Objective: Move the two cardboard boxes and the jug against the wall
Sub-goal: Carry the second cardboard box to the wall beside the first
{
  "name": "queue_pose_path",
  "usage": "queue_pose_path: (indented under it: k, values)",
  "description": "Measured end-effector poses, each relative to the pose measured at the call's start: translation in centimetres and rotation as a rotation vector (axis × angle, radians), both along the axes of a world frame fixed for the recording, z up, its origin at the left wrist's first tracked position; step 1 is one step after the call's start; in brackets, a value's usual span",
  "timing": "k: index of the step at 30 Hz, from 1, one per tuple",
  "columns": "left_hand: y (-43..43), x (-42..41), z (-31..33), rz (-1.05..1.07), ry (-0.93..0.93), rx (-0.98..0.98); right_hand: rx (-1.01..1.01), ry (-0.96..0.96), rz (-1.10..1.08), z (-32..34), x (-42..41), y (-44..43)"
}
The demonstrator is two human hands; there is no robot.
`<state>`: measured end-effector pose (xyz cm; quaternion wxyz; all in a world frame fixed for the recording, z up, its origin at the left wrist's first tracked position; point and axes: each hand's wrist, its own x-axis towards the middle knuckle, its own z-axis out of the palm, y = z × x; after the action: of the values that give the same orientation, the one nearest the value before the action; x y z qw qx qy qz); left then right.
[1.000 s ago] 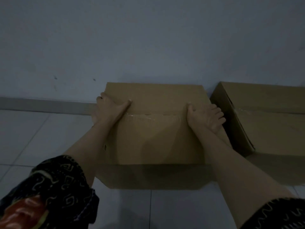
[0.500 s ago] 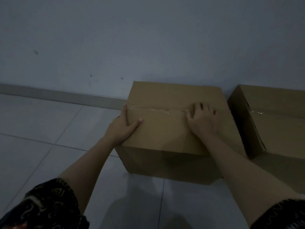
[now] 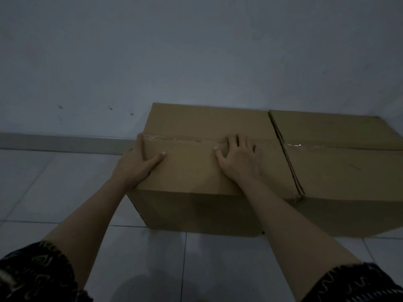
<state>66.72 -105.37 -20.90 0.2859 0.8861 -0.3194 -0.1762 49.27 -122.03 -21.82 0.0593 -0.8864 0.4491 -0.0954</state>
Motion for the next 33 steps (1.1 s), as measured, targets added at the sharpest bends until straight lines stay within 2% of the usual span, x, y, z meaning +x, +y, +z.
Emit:
queue_pose_path:
  k: [4,9,15,19,21,23,25,27,33]
  values:
    - [-0.2,0.0,0.0,0.026,-0.024,-0.02,-0.003,-0.021,0.01,0.1,0.0,-0.2]
    - [0.1,-1.1,0.1,0.137,-0.254,-0.04,0.017,-0.035,0.031,0.5,-1.1,0.1]
    - [0.1,-1.6,0.3,0.166,-0.352,-0.018,0.058,-0.017,0.045,0.6,-1.9,0.2]
    - [0.0,-1.7,0.3,0.178,-0.51,-0.019,0.088,-0.024,0.038,1.1,0.2,1.6]
    - [0.3,-1.9,0.3,0.198,-0.431,-0.081,0.104,-0.048,0.132,1.2,2.0,3.2]
    - [1.7,-2.2,0.7,0.235,-0.233,-0.168,0.131,-0.121,0.222,1.5,4.2,5.6]
    - [5.1,-1.9,1.3,0.304,-0.14,-0.227,0.162,-0.202,0.328,2.0,6.6,8.9]
    - [9.4,-1.3,2.2,0.381,-0.132,-0.25,0.202,-0.249,0.422,2.7,8.6,12.1]
    - [28.2,-0.9,9.0,0.755,-0.29,-0.202,0.296,-0.287,0.833,8.9,14.1,28.6]
